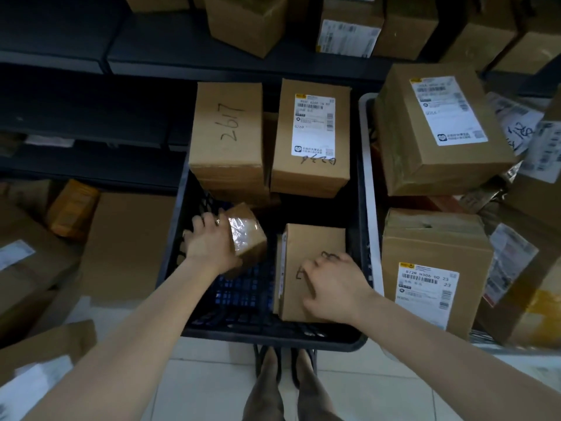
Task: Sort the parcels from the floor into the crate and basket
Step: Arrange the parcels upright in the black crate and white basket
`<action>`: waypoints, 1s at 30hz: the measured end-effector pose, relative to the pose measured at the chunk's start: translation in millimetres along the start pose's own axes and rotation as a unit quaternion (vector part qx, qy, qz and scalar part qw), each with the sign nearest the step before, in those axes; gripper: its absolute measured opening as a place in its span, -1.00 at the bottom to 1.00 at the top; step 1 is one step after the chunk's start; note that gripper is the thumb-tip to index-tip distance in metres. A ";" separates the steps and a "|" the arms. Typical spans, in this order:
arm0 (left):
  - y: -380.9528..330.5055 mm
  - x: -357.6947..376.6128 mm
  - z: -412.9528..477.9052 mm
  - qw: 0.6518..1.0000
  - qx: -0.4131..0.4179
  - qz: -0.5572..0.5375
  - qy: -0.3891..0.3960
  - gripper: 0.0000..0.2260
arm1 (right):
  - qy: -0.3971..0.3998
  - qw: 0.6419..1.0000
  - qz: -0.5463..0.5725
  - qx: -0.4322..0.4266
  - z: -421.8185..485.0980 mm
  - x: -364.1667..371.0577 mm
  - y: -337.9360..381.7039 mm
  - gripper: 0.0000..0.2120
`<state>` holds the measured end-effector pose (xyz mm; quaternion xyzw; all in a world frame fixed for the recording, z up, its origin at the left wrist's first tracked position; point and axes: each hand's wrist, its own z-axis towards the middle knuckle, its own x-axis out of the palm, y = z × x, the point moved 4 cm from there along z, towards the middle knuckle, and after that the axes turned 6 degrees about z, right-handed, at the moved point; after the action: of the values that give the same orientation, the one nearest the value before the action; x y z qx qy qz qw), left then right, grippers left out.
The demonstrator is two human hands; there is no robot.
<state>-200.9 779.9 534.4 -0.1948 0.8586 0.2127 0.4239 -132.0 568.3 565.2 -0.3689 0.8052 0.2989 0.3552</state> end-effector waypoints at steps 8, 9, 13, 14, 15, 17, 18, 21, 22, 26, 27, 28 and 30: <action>22.3 -16.7 5.1 0.973 0.094 -0.067 0.201 0.03 | -0.056 0.993 0.100 0.009 18.3 -17.3 -21.8 -0.62; 21.7 -17.5 9.6 0.969 0.097 -0.067 0.217 0.02 | -0.051 0.993 0.109 0.018 19.9 -16.4 -23.4 -0.57; 14.3 -29.5 15.8 0.973 0.107 -0.042 0.198 0.04 | -0.050 0.988 0.140 0.032 23.2 -12.6 -28.2 -0.61; 10.3 -35.3 8.7 0.983 0.105 -0.005 0.150 0.07 | -0.050 0.987 0.148 0.033 23.2 -11.6 -28.8 -0.63; 5.5 -39.9 -2.6 0.992 0.097 0.034 0.078 0.10 | -0.052 0.986 0.155 0.033 22.6 -10.9 -29.2 -0.63; -4.0 -40.4 -33.4 0.988 0.083 0.086 -0.099 0.10 | -0.057 0.984 0.164 0.034 20.7 -10.0 -30.4 -0.65; -7.4 -33.7 -49.4 0.981 0.077 0.089 -0.156 0.08 | -0.061 0.983 0.169 0.033 19.6 -9.7 -30.7 -0.65; -8.9 4.1 -71.6 0.965 0.108 0.108 -0.214 -0.01 | -0.071 0.981 0.179 0.031 16.8 -9.6 -31.2 -0.65; -7.9 16.7 -71.3 0.967 0.122 0.121 -0.187 -0.07 | -0.073 0.981 0.179 0.032 16.4 -9.8 -30.9 -0.66; -4.1 30.2 -60.2 0.978 0.125 0.068 -0.151 -0.45 | -0.072 0.982 0.170 0.029 18.9 -10.4 -30.1 -0.66; -4.7 26.0 -58.5 0.981 0.119 0.035 -0.150 -0.51 | -0.073 0.982 0.170 0.027 20.0 -10.6 -29.9 -0.65; -6.5 22.0 -56.1 0.983 0.109 -0.011 -0.147 -0.53 | -0.076 0.982 0.172 0.025 21.0 -10.8 -29.8 -0.65; -12.4 23.7 -43.6 0.989 0.063 -0.094 -0.091 -0.49 | -0.088 0.980 0.179 0.024 23.1 -10.3 -30.4 -0.65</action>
<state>-236.0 742.8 536.7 -0.2273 0.8063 0.1339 0.5294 -94.4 572.7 553.6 -0.1824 0.8304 0.3699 0.3745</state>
